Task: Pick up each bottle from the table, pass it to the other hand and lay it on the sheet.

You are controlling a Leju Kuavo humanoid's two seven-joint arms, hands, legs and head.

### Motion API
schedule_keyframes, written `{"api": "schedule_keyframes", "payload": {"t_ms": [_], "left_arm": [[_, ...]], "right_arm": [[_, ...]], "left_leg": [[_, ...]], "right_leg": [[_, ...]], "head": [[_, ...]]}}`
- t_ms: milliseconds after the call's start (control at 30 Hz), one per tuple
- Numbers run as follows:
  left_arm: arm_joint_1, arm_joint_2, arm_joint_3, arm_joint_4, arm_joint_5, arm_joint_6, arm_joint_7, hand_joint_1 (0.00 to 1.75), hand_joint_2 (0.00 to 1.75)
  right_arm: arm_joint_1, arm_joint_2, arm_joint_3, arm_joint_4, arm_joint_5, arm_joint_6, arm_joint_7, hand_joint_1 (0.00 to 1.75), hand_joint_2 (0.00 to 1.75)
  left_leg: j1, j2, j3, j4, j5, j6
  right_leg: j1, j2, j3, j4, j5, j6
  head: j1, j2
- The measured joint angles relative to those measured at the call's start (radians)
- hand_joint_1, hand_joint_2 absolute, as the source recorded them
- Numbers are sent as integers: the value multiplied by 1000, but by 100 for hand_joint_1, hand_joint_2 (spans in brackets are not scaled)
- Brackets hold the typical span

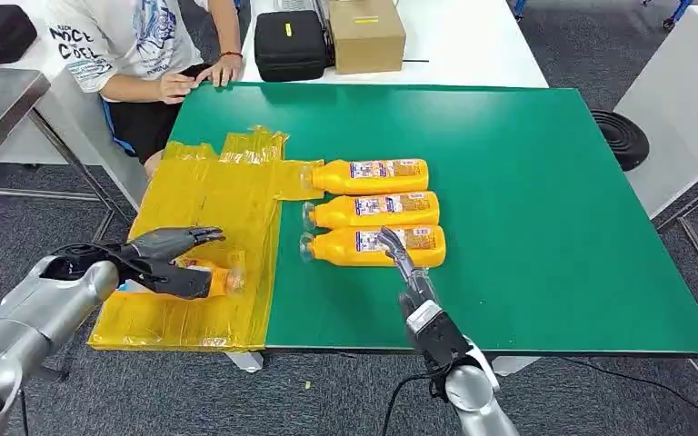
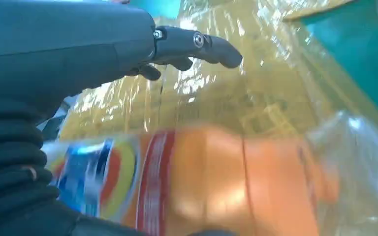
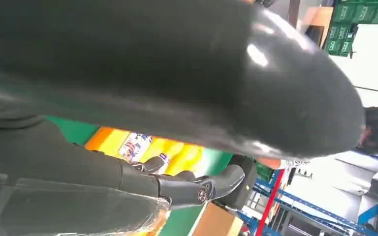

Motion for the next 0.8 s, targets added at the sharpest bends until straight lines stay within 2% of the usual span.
{"api": "schedule_keyframes", "payload": {"t_ms": [267, 433, 533, 567, 667, 800], "left_arm": [[0, 24, -10, -77, 33, -13, 1, 0, 0], [-23, 34, -25, -111, 59, -90, 0, 0, 0], [-27, 48, -28, -138, 111, -70, 3, 0, 0], [-24, 48, -27, -143, 127, -48, 14, 0, 0], [23, 25, 21, -151, 208, 120, 63, 0, 0], [135, -63, 127, -151, 297, 315, 33, 0, 0]], "right_arm": [[12, 0, -18, 0, -20, -1, 22, 0, 0], [23, 1, -33, -16, -33, -1, 52, 0, 0], [37, 1, -40, -31, -26, -8, 59, 0, 0], [41, 1, -41, -35, -12, -19, 64, 0, 175], [53, 0, -45, -62, 125, -113, 106, 0, 175], [53, -5, -58, -91, 303, -177, 173, 0, 175]], "left_leg": [[0, 0, 0, 0, 0, 0], [0, 0, -1, 0, 0, 0], [0, 0, -1, 0, 0, 0], [0, 0, -1, 0, 0, 0], [-1, 0, -1, 0, 0, 0], [-2, 0, -1, 0, 0, 0]], "right_leg": [[0, 0, 0, 0, 0, 0], [0, 0, -1, 0, 0, 0], [0, 0, -1, 0, 0, 0], [0, 0, -1, 0, 0, 0], [-1, 0, -1, 0, 0, 0], [-1, 0, -1, 0, 0, 0]], "head": [[0, 0], [0, 0], [0, 0], [0, 0], [0, 0], [-1, 0]]}}
